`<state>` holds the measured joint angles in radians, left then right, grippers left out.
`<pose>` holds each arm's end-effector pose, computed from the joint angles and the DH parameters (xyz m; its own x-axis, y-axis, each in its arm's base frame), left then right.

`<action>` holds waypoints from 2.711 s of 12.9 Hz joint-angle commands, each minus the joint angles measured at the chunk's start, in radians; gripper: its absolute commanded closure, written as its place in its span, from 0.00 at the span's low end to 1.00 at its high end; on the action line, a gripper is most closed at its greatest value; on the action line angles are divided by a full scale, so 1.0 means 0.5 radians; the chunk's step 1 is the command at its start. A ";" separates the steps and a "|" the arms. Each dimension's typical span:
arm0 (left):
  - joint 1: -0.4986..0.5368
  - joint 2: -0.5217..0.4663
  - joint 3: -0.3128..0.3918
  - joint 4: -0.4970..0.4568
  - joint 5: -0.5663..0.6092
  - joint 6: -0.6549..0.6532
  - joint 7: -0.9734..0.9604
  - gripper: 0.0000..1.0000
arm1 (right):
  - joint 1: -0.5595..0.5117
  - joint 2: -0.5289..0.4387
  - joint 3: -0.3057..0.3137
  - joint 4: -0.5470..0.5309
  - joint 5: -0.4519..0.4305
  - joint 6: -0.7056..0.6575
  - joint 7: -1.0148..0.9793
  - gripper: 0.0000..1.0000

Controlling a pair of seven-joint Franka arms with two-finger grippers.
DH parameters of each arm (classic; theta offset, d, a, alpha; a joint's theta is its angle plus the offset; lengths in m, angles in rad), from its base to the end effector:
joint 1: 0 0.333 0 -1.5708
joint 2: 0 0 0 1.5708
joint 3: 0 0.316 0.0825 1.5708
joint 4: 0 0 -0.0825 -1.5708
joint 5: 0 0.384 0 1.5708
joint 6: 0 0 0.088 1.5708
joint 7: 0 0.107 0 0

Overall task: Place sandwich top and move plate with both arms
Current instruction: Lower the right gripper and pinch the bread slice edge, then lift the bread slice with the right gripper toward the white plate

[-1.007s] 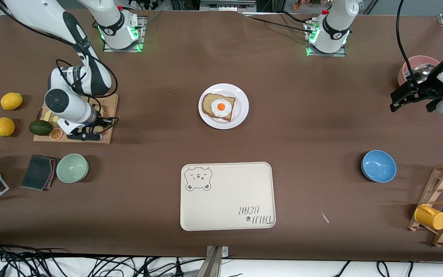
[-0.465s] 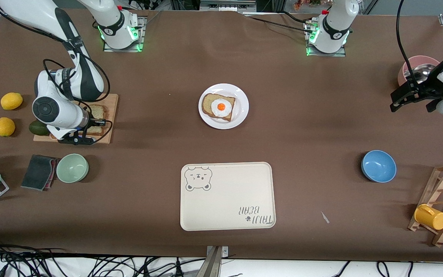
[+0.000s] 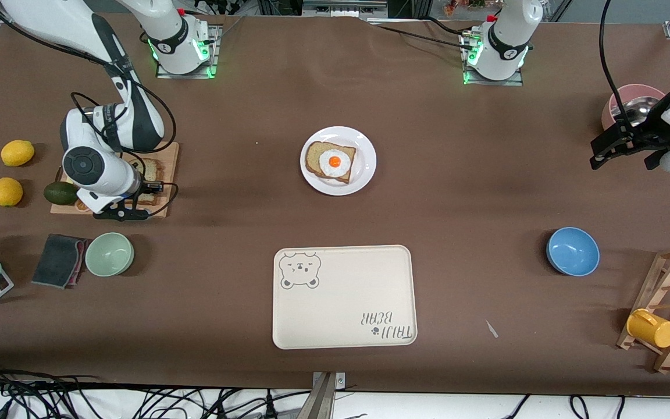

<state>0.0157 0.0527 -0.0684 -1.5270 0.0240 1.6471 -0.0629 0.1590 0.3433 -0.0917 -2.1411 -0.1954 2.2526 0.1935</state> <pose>0.5781 -0.0270 0.6226 0.9976 0.0088 0.0686 0.0099 -0.9998 -0.0161 0.5448 0.0309 0.2261 0.9785 -0.0040 -0.2063 0.0366 -0.9807 0.1922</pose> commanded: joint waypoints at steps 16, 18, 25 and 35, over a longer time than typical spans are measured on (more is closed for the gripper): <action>-0.001 0.030 0.002 0.066 0.001 -0.036 0.012 0.00 | 0.023 0.132 -0.007 0.012 -0.106 0.032 0.193 0.55; -0.001 0.030 0.002 0.066 0.001 -0.036 0.012 0.00 | 0.020 0.132 -0.007 0.005 -0.106 0.032 0.193 0.86; -0.001 0.030 0.002 0.066 0.001 -0.036 0.012 0.00 | 0.017 0.123 -0.007 0.011 -0.106 0.011 0.184 1.00; -0.001 0.030 -0.032 0.066 0.004 -0.039 0.012 0.00 | 0.038 0.077 0.018 0.425 -0.097 -0.623 0.043 1.00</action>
<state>0.0150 0.0533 -0.0794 -1.5269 0.0240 1.6471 -0.0629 0.1760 0.3944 -0.0912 -1.9838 -0.2353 2.0277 0.2344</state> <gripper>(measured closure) 0.000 0.952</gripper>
